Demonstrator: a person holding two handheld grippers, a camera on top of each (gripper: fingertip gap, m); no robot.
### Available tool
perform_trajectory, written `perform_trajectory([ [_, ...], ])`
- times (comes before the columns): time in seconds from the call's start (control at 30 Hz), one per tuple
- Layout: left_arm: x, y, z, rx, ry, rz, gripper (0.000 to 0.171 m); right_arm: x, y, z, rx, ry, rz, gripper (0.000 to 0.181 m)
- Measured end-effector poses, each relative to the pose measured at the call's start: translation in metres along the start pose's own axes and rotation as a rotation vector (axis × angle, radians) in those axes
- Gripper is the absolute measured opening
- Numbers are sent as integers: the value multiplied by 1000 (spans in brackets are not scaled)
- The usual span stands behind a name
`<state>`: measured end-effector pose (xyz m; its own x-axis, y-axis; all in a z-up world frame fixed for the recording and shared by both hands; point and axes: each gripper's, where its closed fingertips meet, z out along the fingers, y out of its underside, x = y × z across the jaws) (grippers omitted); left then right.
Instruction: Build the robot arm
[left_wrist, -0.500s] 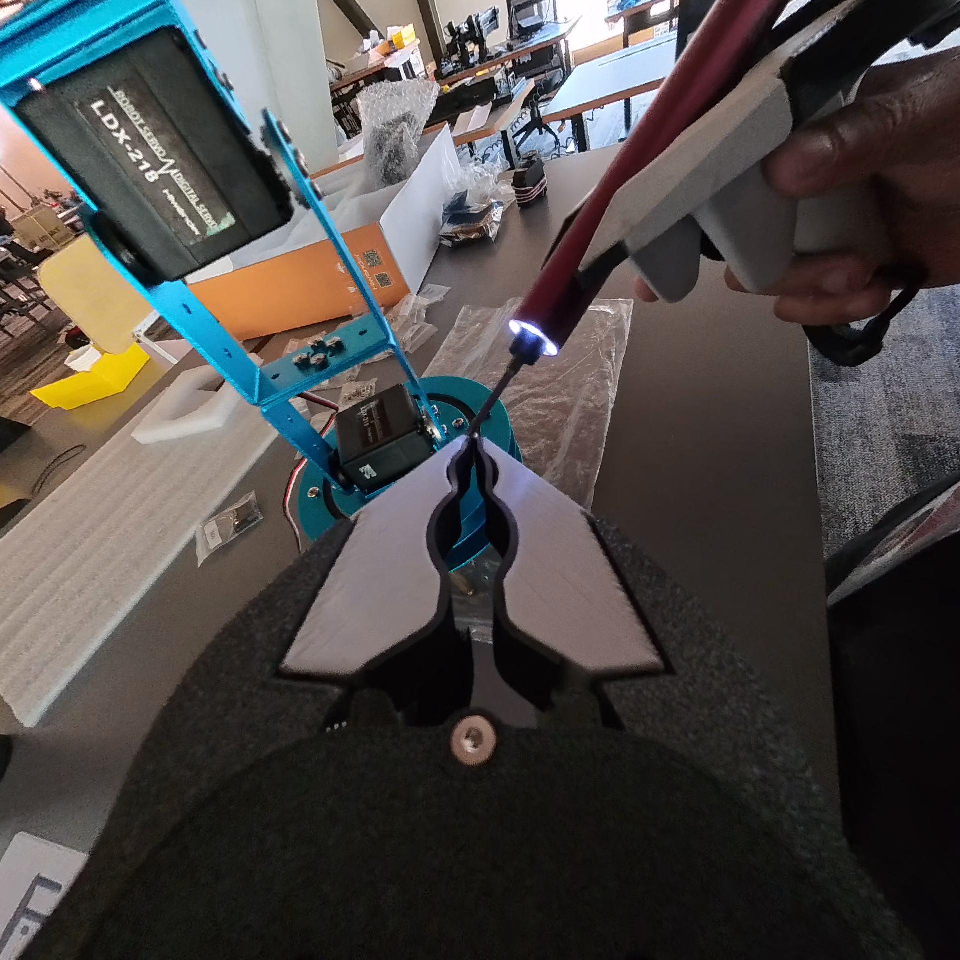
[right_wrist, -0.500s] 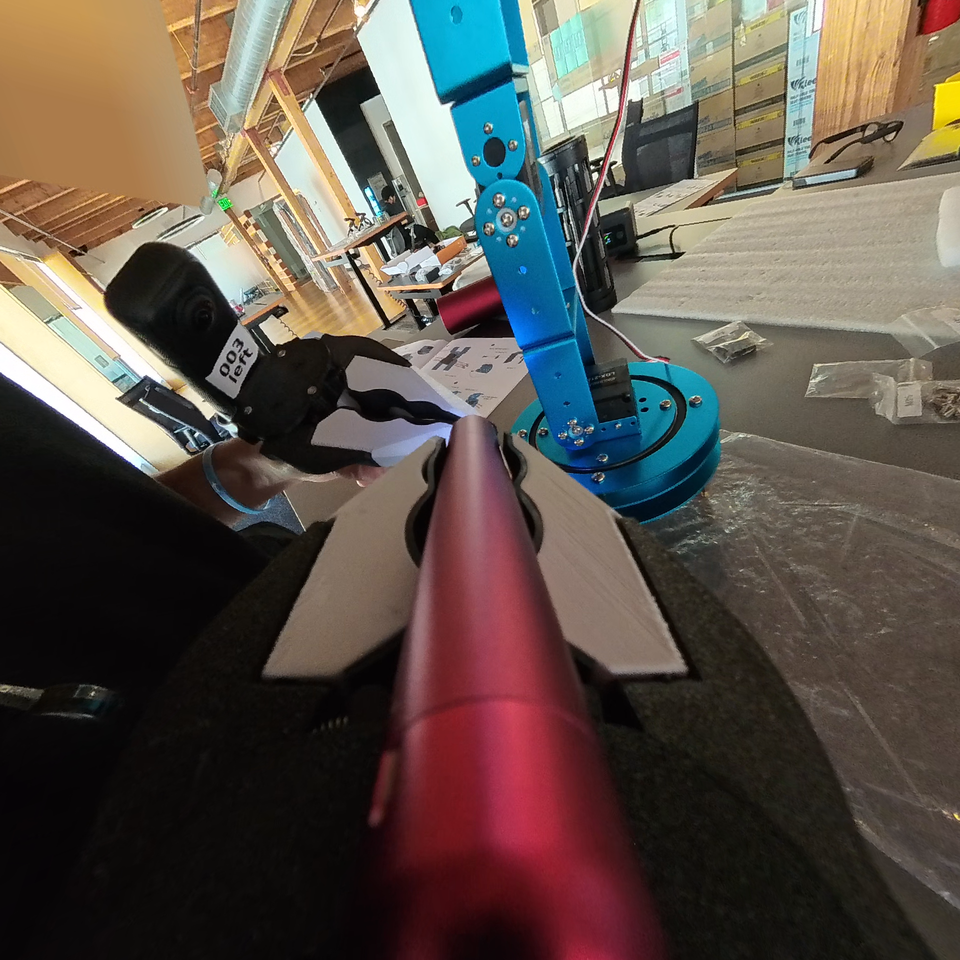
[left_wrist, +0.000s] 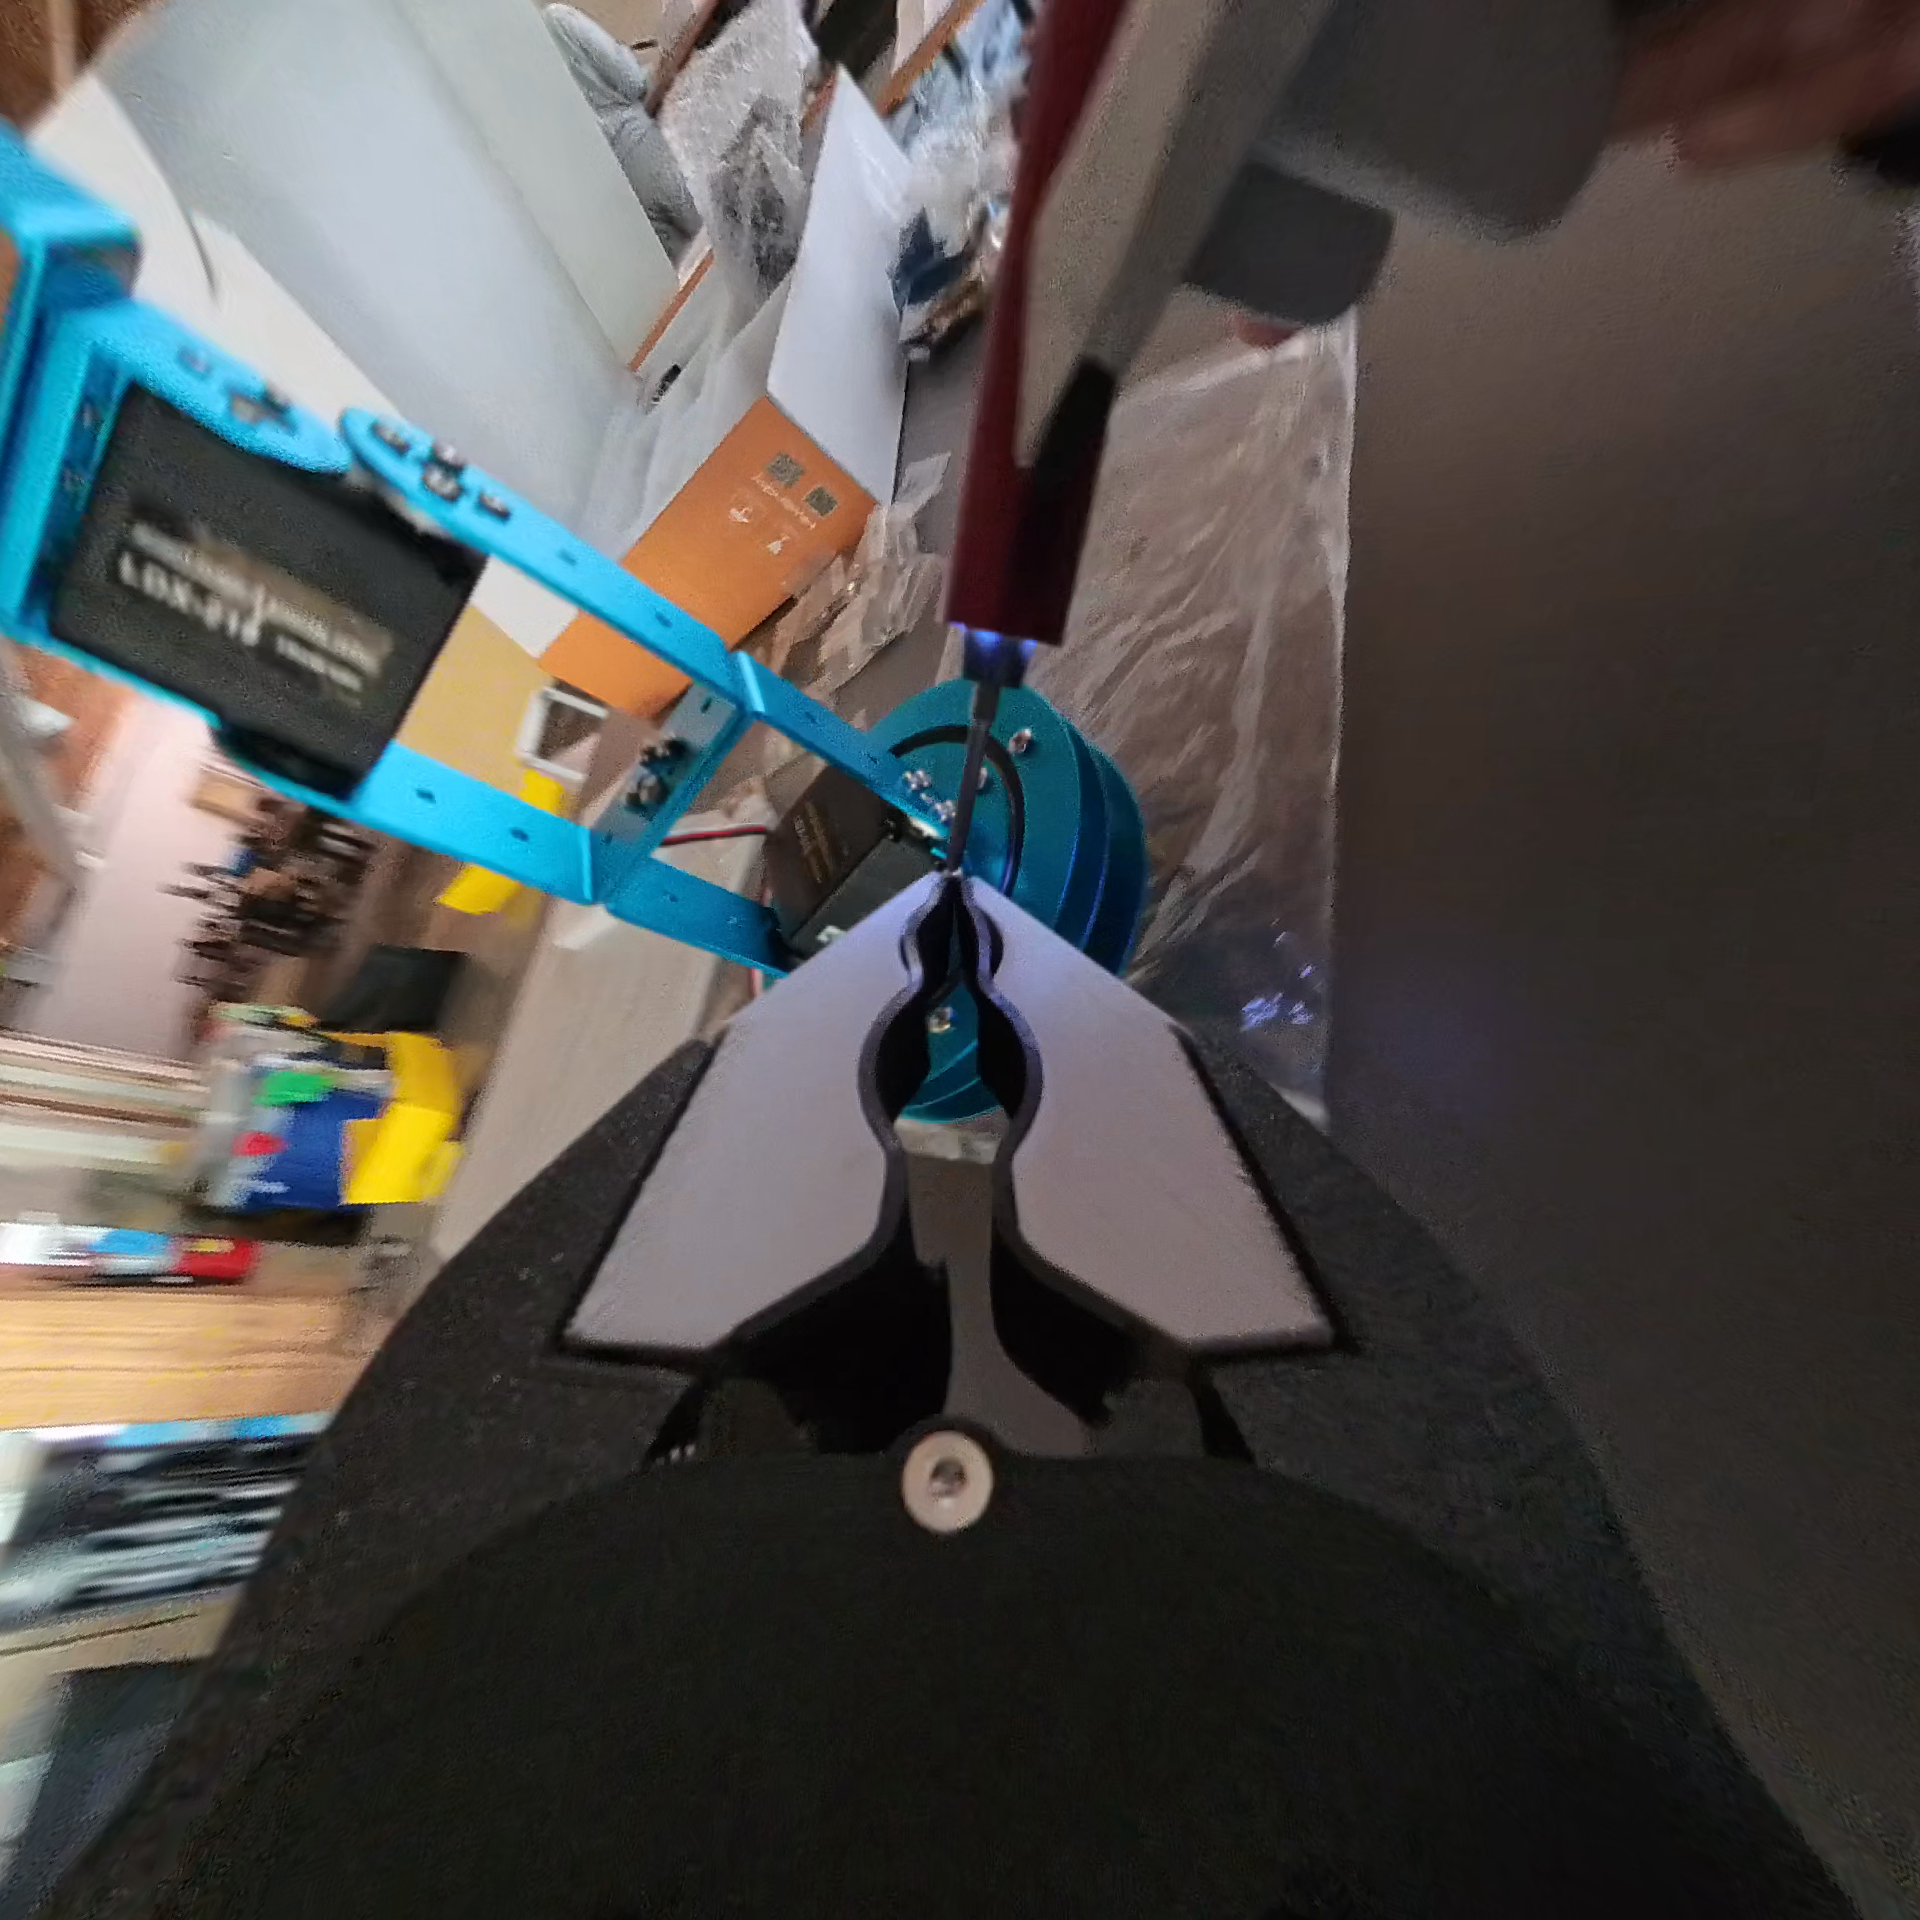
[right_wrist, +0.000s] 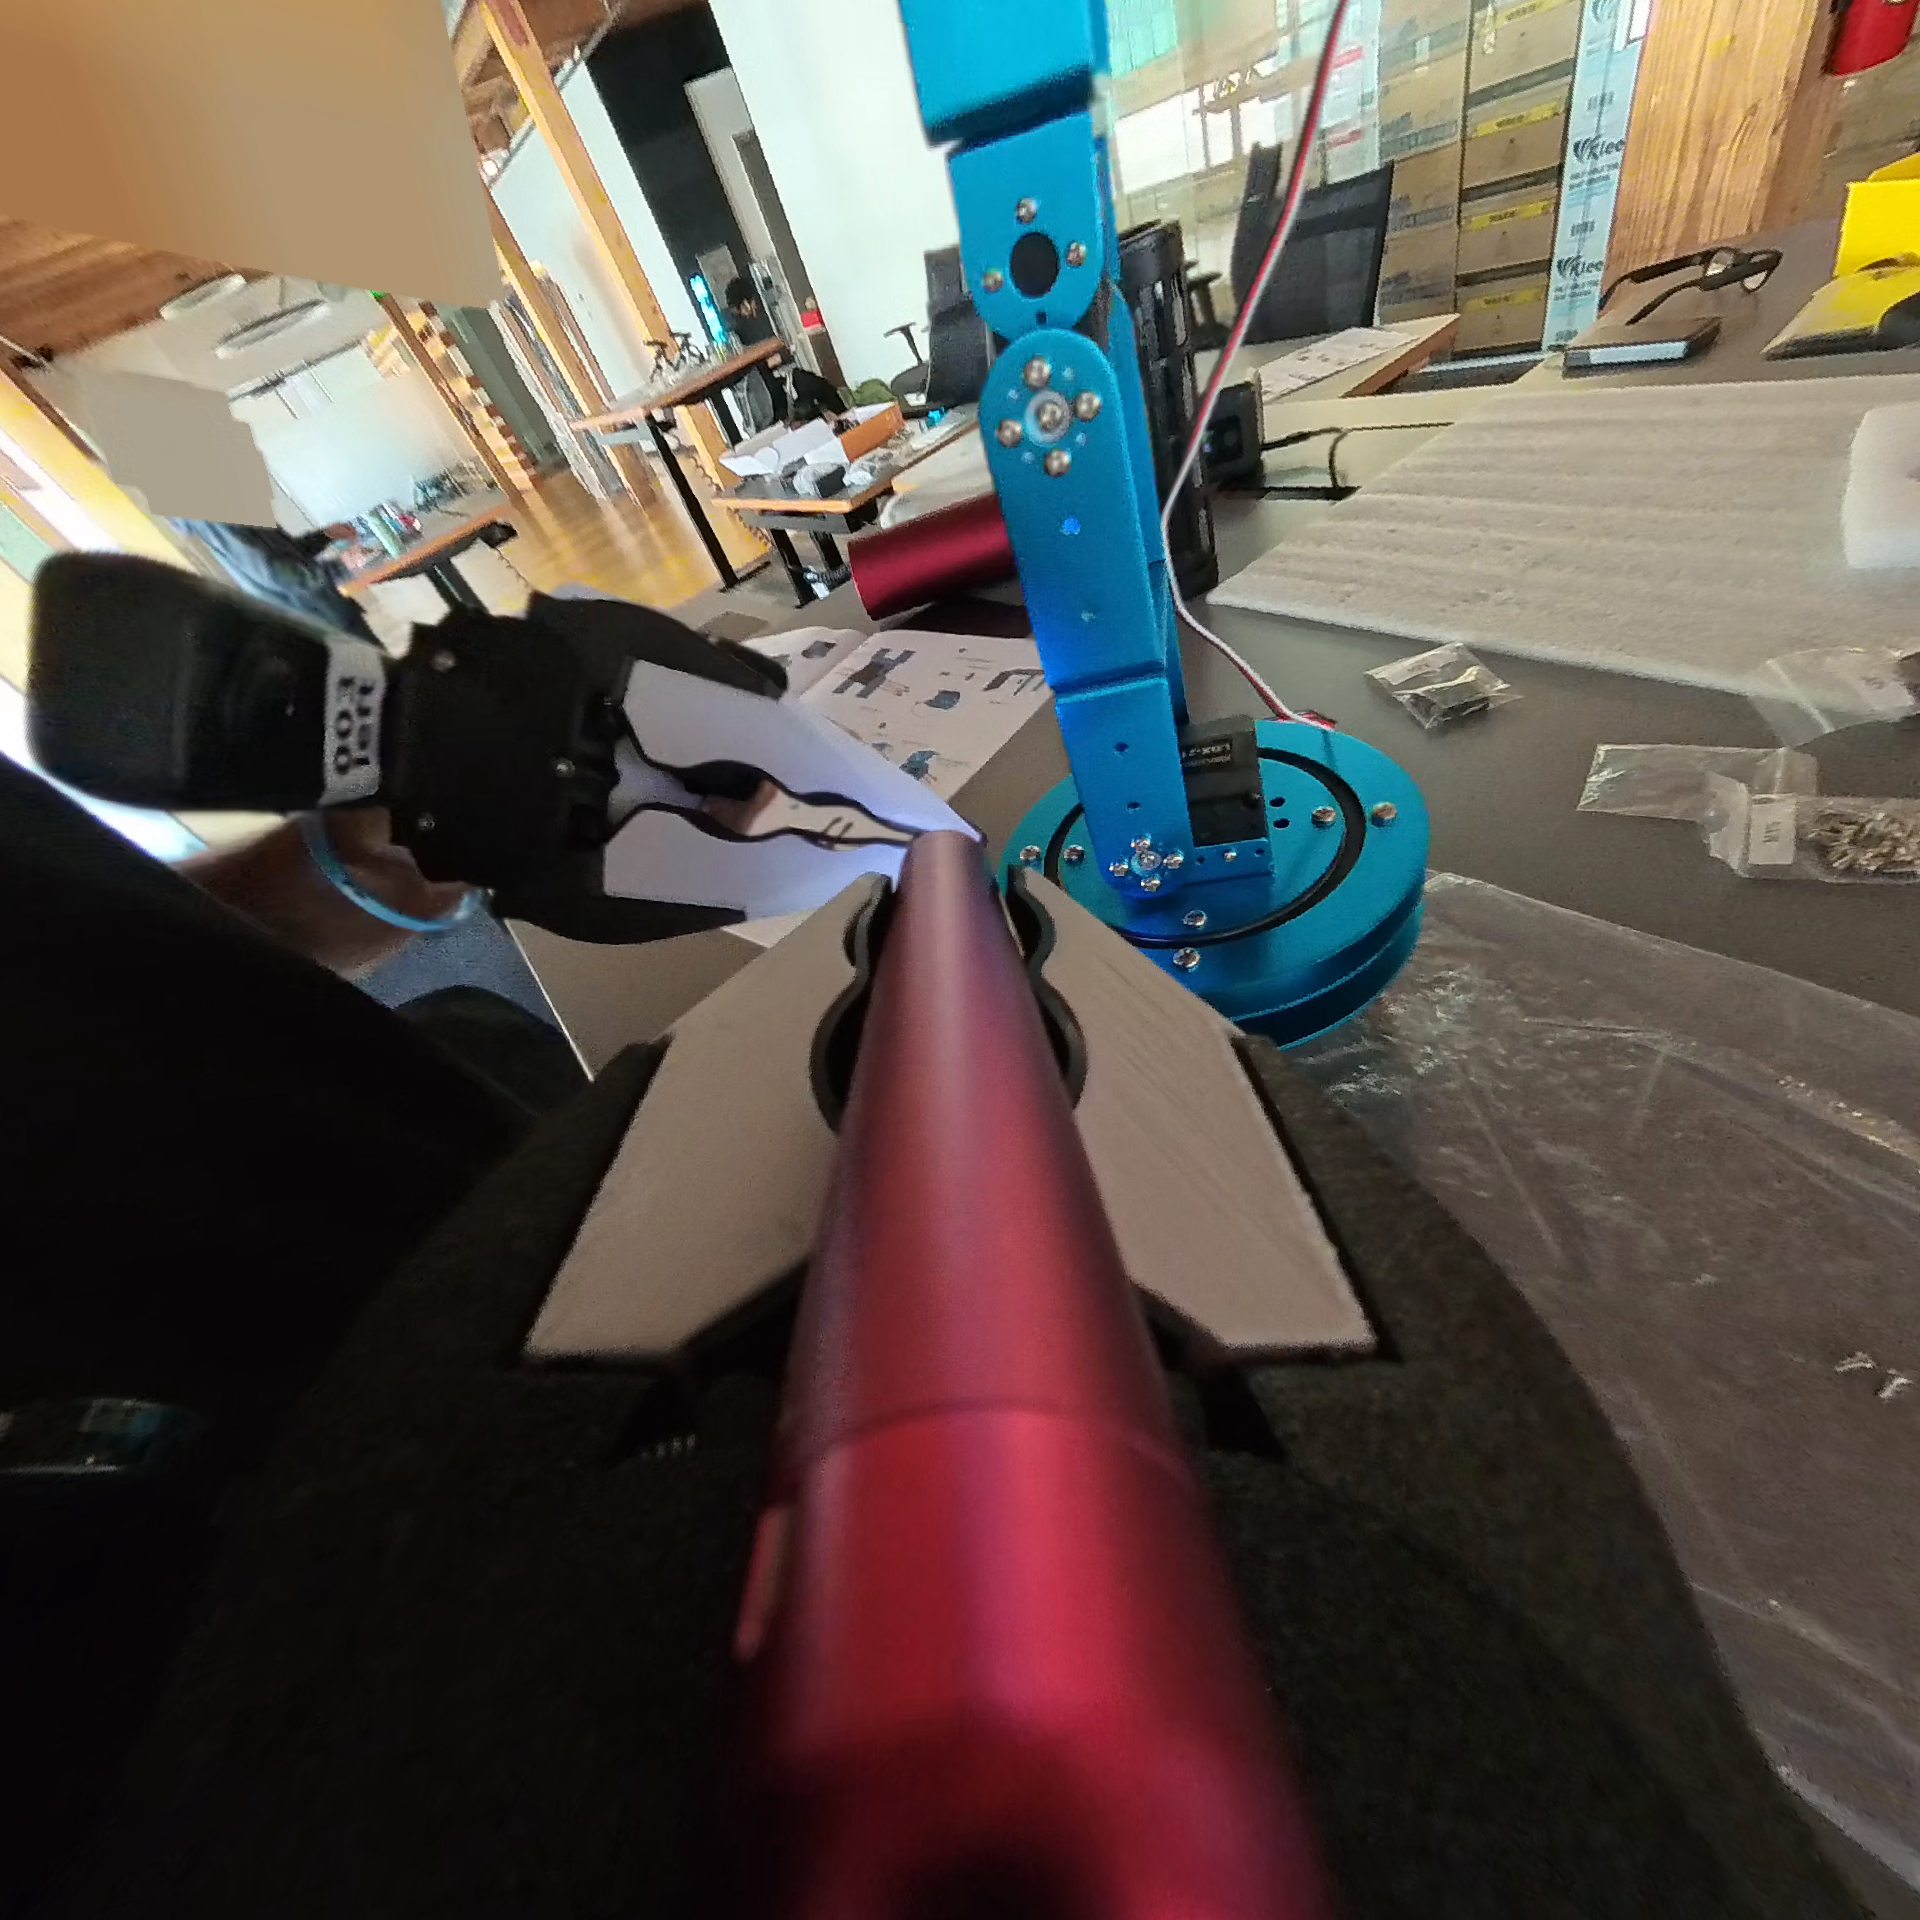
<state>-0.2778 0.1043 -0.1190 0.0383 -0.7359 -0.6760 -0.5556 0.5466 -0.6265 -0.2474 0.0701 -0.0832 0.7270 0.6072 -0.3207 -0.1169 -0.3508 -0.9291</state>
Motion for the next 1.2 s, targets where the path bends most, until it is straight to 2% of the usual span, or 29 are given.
perform_trajectory([
  [0.1, -4, 3, 1, -72, -44, 197, 0, 1, -2, 2, -4, 12, -8, 23],
  [0.27, -14, -5, -3, -109, -80, 363, 0, 2, -11, -1, 71, -16, 119, 23],
  [0.47, -23, -21, -8, -163, -96, 439, 0, -3, -19, -13, 169, 2, 166, 22],
  [0.6, -31, -44, -10, -182, -159, 459, 1, -1, -31, -31, 241, -65, 196, 23],
  [0.77, -41, -66, -20, -249, -232, 437, 21, -2, -52, -59, 309, -167, 164, 22],
  [0.87, -44, -70, -30, -273, -263, 411, 22, 0, -60, -69, 331, -186, 142, 23],
  [0.97, -55, -61, -44, -298, -301, 265, 22, 1, -64, -69, 316, -194, 107, 23],
  [1.07, -62, -52, -52, -271, -302, -52, 21, 1, -76, -65, 313, -205, 92, 22],
  [1.13, -63, -57, -51, -178, -274, -266, 23, -3, -90, -61, 319, -211, 86, 22],
  [1.2, -72, -73, -52, -33, -259, -440, 26, -11, -110, -60, 341, -231, 58, 22],
])
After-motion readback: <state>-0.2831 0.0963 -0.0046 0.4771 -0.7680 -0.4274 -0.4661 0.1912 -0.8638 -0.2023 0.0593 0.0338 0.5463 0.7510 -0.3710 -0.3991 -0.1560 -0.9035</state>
